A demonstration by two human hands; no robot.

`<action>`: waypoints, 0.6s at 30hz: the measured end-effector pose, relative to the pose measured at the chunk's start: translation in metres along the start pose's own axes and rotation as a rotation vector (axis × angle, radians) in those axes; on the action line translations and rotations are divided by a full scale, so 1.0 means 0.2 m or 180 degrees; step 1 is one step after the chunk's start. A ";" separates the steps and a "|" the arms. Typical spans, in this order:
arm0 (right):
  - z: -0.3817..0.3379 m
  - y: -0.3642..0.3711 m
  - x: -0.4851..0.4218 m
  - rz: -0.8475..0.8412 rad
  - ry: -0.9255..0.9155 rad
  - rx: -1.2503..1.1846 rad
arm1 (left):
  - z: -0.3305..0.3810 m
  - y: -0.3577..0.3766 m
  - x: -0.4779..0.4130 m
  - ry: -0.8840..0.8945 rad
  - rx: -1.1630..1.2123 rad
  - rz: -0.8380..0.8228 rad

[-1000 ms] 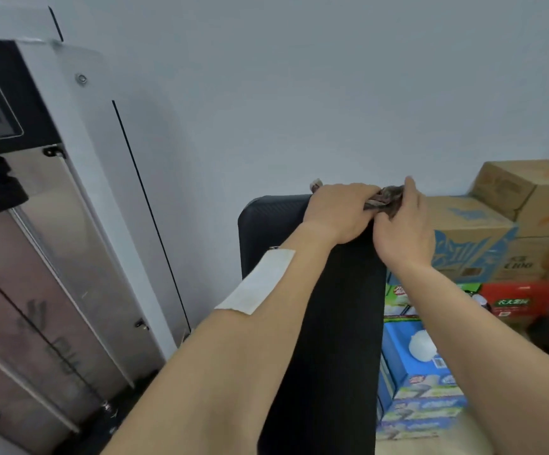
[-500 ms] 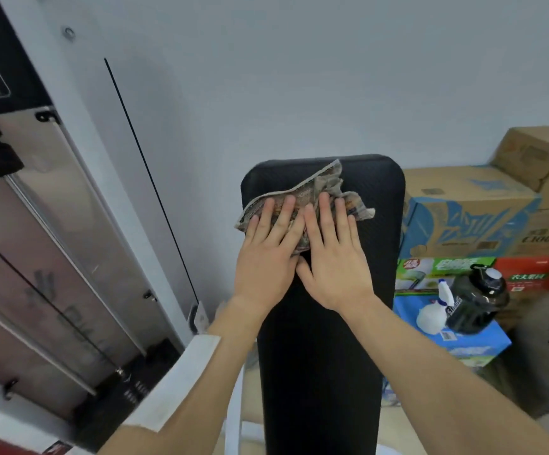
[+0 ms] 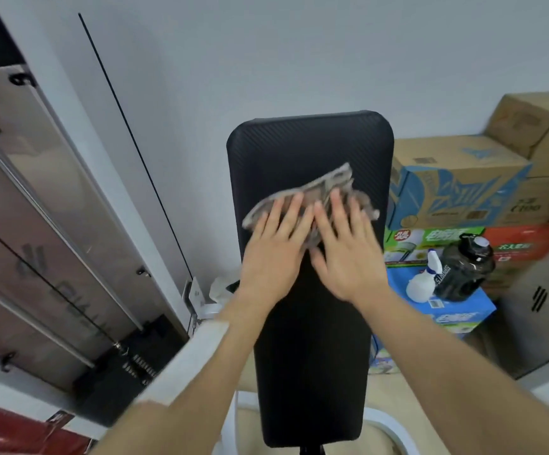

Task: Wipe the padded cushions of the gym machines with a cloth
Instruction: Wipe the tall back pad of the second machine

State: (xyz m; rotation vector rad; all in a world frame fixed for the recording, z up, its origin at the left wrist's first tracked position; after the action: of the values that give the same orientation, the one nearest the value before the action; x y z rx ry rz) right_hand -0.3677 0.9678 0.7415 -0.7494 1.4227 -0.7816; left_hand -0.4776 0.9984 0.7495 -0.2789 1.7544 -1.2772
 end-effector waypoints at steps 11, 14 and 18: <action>0.03 0.27 0.56 -0.1179 0.0400 -0.0612 | 0.33 0.34 0.38 0.0196 0.0155 -0.0705; -0.06 0.50 0.97 -0.2470 0.0646 -0.1152 | 0.37 0.45 0.77 -0.0258 0.0487 -0.1562; -0.13 0.46 1.22 -0.3267 0.1270 -0.1981 | 0.37 0.34 1.04 -0.0903 0.0931 -0.1915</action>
State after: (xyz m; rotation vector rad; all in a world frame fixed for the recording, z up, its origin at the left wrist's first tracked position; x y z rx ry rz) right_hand -0.3928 0.8156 0.5299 -1.9739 1.6248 -1.3237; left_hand -0.5137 0.8478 0.5778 -0.8173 1.2567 -1.7931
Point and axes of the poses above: each hand's wrist, its own x-axis away from the middle knuckle, its own y-axis out of the palm, z = x × y, the point moved 9 cm from there along -x, towards the middle knuckle, and after that the axes turned 3 degrees about z, right-handed, at the moved point
